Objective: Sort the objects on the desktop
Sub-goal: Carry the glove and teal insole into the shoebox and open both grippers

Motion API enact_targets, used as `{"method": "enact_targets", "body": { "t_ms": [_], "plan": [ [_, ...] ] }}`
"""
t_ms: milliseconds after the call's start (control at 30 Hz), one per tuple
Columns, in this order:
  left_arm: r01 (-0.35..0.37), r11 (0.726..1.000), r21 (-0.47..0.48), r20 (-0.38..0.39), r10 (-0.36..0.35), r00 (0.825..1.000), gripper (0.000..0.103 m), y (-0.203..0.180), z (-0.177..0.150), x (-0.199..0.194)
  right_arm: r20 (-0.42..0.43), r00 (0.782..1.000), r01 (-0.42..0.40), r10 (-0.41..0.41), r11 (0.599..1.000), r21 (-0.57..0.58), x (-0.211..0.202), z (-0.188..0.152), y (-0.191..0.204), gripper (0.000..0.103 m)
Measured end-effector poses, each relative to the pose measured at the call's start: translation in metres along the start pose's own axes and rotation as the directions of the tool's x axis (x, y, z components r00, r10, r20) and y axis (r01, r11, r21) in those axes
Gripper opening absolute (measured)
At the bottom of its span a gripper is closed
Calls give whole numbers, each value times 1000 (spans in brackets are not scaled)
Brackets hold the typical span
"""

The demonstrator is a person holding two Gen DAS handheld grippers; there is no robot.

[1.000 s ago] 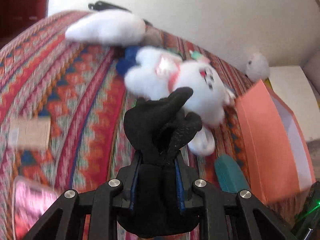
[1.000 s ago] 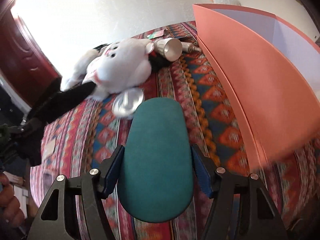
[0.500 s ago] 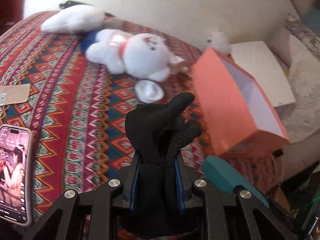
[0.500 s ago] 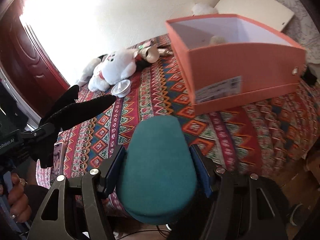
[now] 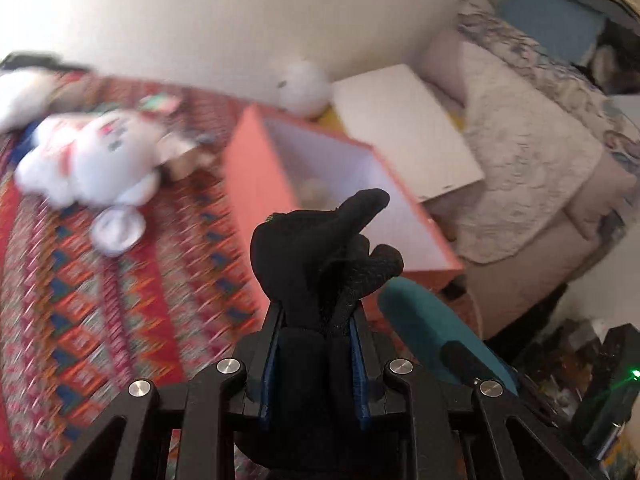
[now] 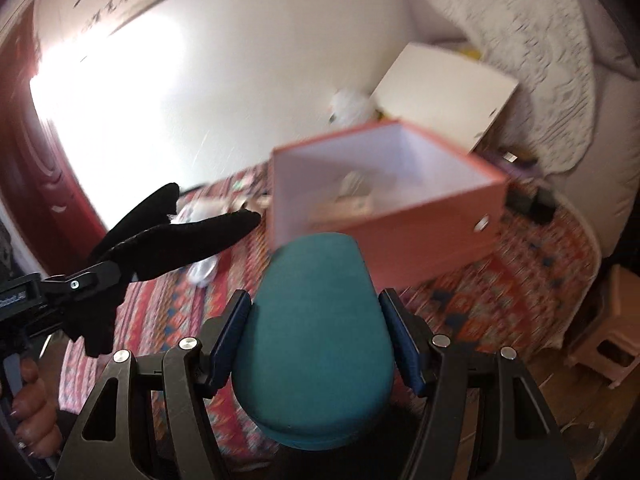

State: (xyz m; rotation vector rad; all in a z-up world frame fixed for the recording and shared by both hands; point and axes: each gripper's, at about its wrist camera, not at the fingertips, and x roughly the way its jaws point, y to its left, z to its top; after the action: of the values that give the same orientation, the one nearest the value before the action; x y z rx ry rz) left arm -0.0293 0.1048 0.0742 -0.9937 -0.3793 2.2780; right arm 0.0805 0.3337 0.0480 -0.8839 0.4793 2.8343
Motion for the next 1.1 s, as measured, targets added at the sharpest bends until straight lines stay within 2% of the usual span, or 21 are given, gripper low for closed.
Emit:
{"method": "enact_targets", "body": {
  "t_ms": [200,333,533,733,767,800,833,867,900,933,1000,1033,1100],
  "plan": [
    [57,997,56,-13,-57,998,23,-48,40,42,84,992,90,-91,996,17,6,49,-35,68],
    [36,996,81,-35,-34,999,23,-63,64,86,108,986,125,-129,991,37,30,87,-58,68],
    [-21,993,115,-64,29,998,23,-71,97,155,70,986,149,-153,987,58,89,135,-87,68],
    [-40,995,93,-107,50,993,25,-59,114,205,4,990,141,-141,989,52,156,158,-108,68],
    [-26,996,87,-110,36,993,31,-56,115,210,-3,992,129,-129,990,50,165,160,-111,68],
    [-11,997,78,-109,19,994,50,-54,116,212,-11,994,113,-113,993,43,173,162,-112,69],
    [4,998,68,-105,3,994,64,-51,117,212,-7,994,110,-110,993,46,178,162,-114,69],
    [24,998,50,-90,-20,996,87,-48,118,209,10,992,127,-128,990,56,178,162,-115,78],
    [49,998,32,-69,-46,997,98,-45,120,203,37,988,149,-152,987,65,176,162,-116,87],
    [74,997,19,-50,-73,996,100,-43,123,197,67,985,156,-161,985,72,172,163,-117,92],
    [94,995,22,-23,-94,995,100,-42,130,183,87,985,140,-147,987,80,168,165,-118,91],
    [85,996,30,-14,-85,996,100,-41,132,178,82,987,130,-137,988,88,167,166,-120,91],
    [4,999,42,4,-4,1000,100,-34,134,169,71,990,117,-125,988,96,169,167,-123,91]
  ]
}}
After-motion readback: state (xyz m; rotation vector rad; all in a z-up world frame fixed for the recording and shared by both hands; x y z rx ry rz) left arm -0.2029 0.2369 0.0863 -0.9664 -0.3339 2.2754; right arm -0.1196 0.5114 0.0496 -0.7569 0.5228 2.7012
